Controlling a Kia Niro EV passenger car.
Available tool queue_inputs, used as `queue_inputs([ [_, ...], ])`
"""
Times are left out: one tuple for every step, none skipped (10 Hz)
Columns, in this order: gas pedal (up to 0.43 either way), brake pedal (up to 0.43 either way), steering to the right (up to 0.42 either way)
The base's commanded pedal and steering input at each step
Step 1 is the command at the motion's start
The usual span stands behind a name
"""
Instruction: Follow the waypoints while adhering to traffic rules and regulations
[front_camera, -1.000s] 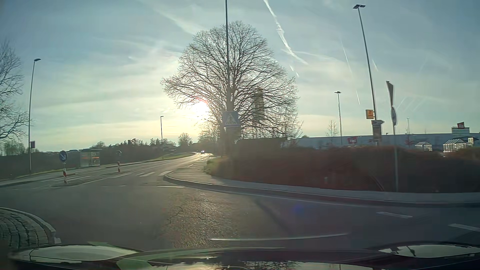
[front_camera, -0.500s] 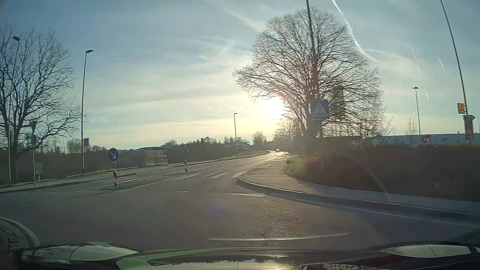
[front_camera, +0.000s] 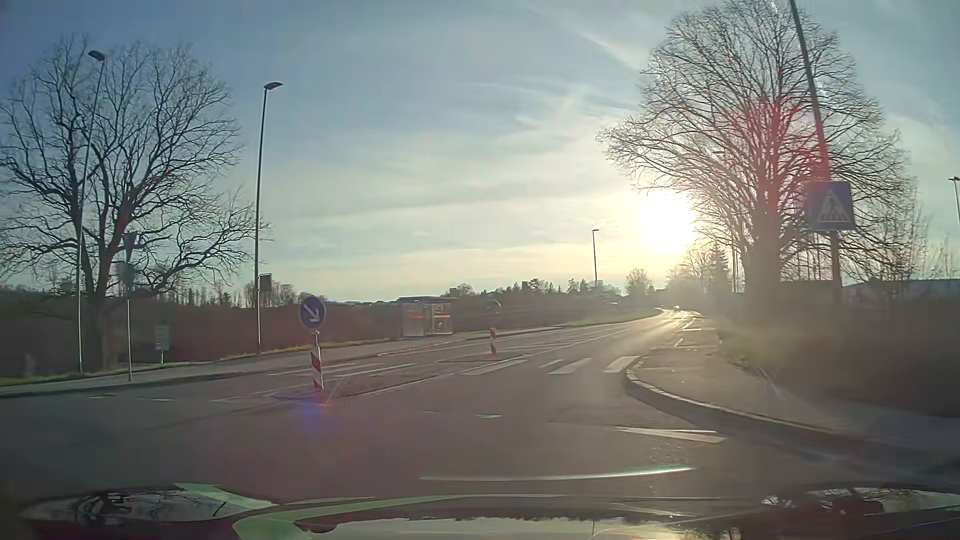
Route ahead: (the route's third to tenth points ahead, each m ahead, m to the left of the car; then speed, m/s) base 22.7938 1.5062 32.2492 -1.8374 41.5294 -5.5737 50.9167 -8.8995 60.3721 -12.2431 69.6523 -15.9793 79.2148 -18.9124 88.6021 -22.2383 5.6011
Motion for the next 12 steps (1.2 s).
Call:
queue_inputs([
  [0.118, 0.000, -0.158],
  [0.130, 0.000, -0.117],
  [0.150, 0.000, -0.075],
  [0.197, 0.000, -0.040],
  [0.220, 0.000, 0.008],
  [0.220, 0.000, 0.045],
  [0.228, 0.000, 0.080],
  [0.248, 0.000, 0.107],
  [0.268, 0.000, 0.124],
  [0.287, 0.000, 0.135],
  [0.299, 0.000, 0.144],
  [0.311, 0.000, 0.150],
])
